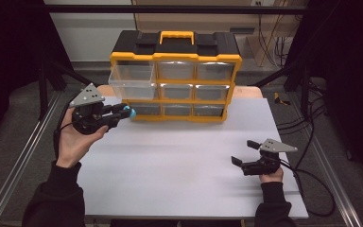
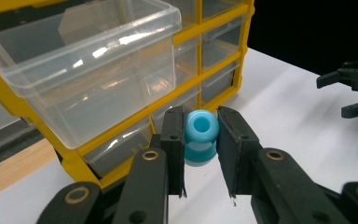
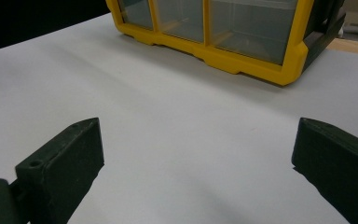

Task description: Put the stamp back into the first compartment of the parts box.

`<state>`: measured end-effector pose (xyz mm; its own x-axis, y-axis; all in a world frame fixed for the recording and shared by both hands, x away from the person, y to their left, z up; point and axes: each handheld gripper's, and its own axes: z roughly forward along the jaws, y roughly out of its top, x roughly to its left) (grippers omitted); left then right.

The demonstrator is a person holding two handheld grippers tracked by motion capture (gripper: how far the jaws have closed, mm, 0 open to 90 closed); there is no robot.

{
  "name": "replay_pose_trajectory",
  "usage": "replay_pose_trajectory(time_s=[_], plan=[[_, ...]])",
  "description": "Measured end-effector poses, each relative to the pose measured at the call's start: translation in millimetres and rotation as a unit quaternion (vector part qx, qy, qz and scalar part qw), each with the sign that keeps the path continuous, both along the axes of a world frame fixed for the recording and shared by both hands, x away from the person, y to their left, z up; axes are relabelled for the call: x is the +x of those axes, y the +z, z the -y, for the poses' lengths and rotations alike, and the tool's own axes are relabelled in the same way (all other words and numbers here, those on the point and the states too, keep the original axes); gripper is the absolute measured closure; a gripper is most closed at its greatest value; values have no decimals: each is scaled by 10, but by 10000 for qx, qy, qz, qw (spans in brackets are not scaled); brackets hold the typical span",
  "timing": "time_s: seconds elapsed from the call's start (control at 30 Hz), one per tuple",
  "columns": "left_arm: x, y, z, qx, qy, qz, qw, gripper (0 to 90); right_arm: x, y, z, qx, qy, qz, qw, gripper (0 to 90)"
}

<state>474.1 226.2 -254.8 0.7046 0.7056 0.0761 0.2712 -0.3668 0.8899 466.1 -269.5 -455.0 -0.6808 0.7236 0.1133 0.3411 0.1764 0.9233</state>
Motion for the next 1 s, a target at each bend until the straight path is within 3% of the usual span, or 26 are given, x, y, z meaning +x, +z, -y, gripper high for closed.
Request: replay_pose_trajectory(time_s=[0.57, 1.0], plan=[[81, 278, -38, -16, 179, 169, 9997, 728, -1, 0, -1, 6, 2, -5, 10000, 27], [195, 466, -32, -172, 346, 221, 9990, 728, -1, 1, -1, 5, 11, -2, 10000, 27]])
